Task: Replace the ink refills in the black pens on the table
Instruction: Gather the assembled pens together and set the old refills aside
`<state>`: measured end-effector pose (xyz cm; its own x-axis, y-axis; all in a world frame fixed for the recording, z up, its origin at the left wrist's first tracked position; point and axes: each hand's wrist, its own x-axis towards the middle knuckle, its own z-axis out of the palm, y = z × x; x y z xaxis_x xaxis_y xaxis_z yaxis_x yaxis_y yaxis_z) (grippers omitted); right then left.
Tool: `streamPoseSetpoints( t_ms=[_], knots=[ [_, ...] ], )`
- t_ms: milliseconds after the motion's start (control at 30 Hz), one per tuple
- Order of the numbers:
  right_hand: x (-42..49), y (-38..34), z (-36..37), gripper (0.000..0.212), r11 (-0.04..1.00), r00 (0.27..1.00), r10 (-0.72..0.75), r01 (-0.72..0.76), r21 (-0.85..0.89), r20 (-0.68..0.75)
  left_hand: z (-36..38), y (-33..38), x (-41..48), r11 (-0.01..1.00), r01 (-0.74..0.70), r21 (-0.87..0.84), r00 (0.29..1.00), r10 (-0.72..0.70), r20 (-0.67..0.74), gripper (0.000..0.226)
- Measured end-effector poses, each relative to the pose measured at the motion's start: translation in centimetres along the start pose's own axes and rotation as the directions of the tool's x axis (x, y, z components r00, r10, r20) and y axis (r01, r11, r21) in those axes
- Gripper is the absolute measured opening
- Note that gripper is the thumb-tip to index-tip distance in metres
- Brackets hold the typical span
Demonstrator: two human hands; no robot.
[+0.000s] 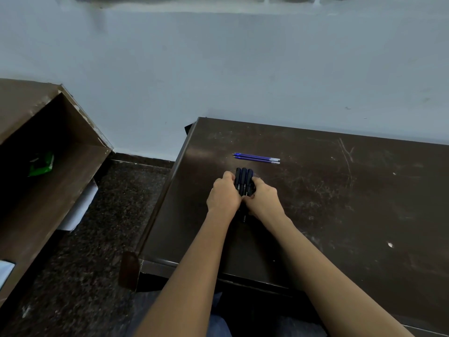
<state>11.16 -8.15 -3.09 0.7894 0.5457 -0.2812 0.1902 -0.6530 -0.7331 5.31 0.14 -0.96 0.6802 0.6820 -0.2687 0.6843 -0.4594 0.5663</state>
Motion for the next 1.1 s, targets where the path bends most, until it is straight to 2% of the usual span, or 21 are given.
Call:
streamPoseSetpoints(
  t_ms=[167,267,467,633,833,967,1100],
  knots=[
    [0.2,0.3,-0.3,0.053,1.000,1.000,-0.002,0.002,-0.016,0.000,-0.1,-0.1,-0.1,1.000,0.015,-0.003,1.000,-0.015,-0.024,0.033],
    [0.2,0.4,-0.9,0.051,1.000,0.998,-0.009,0.009,-0.008,-0.062,-0.3,-0.2,0.0,0.999,0.033,0.001,0.999,-0.033,-0.038,0.030],
    [1.6,0.8,-3.3,0.045,0.954,0.963,-0.158,0.091,-0.286,-0.221,-0.6,-0.5,0.2,0.997,0.082,-0.011,0.996,-0.082,0.024,0.035],
    [5.6,-0.5,-5.3,0.038,0.880,0.960,-0.261,0.196,-0.432,-0.097,-0.8,-0.3,0.5,0.995,0.100,-0.026,0.992,-0.098,0.073,0.036],
    [8.4,-1.6,-5.7,0.035,0.779,0.962,-0.267,0.248,-0.575,0.053,-0.8,0.0,0.6,0.994,0.109,-0.028,0.990,-0.106,0.094,0.035],
    [8.3,-1.6,-5.5,0.036,0.794,0.980,-0.196,0.178,-0.581,0.033,-0.9,0.4,0.5,0.994,0.103,-0.039,0.992,-0.100,0.071,0.036],
    [7.0,-0.9,-5.8,0.032,0.804,0.986,-0.162,0.107,-0.586,-0.042,-1.0,1.4,0.2,0.999,0.030,-0.042,0.998,-0.032,-0.048,0.034]
  ],
)
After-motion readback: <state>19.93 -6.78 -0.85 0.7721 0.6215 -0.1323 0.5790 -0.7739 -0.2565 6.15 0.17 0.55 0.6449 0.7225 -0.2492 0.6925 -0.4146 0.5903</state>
